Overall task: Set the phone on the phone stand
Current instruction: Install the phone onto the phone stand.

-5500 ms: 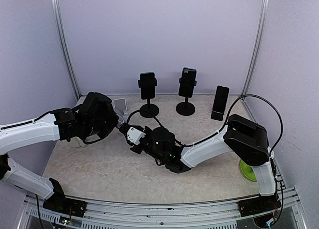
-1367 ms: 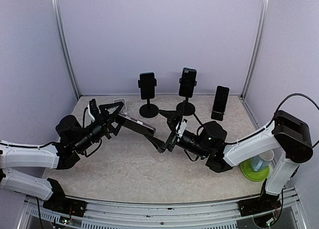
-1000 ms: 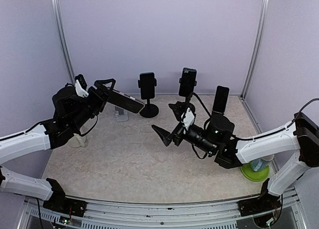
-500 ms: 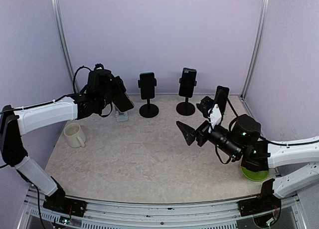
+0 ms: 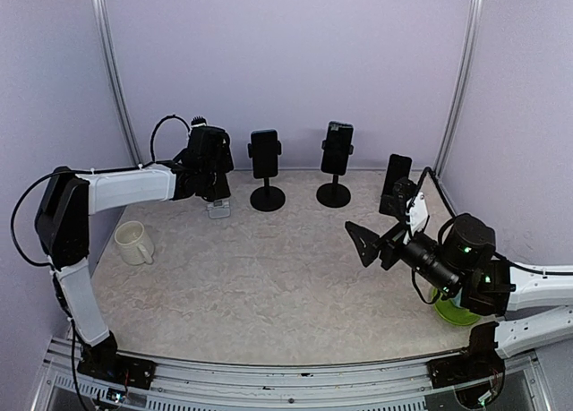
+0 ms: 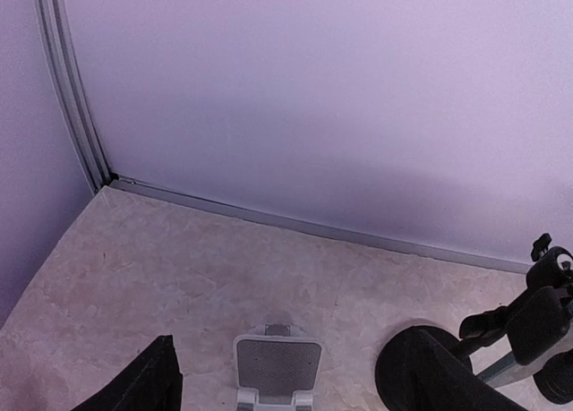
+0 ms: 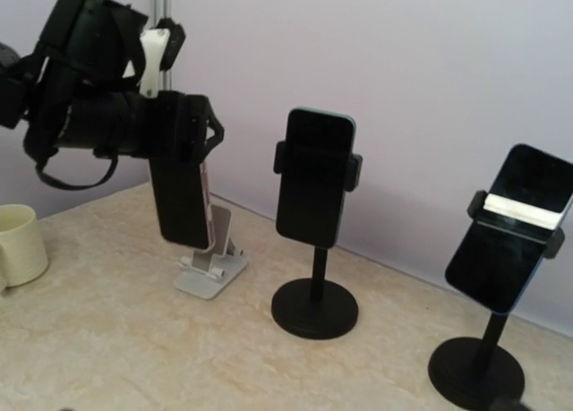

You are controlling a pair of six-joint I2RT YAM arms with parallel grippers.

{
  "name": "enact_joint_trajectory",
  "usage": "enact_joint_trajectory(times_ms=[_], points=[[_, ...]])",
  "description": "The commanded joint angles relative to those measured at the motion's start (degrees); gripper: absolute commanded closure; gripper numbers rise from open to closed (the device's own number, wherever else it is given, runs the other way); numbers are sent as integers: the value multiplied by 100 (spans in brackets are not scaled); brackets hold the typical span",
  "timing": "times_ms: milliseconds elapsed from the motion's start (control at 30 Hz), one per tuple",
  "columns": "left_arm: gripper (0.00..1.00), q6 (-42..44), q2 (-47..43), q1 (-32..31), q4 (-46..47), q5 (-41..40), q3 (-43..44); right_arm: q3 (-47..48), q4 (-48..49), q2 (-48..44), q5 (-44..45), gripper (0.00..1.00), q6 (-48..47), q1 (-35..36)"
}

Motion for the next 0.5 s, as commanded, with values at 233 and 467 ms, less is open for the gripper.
enact_joint_trajectory(times_ms=[233, 467], points=[[83, 690, 818, 68, 367, -423, 1130, -21, -355, -23, 129, 0, 144, 88], [83, 746, 1060, 74, 284, -517, 1289, 25, -435, -17, 182, 0, 84, 88]])
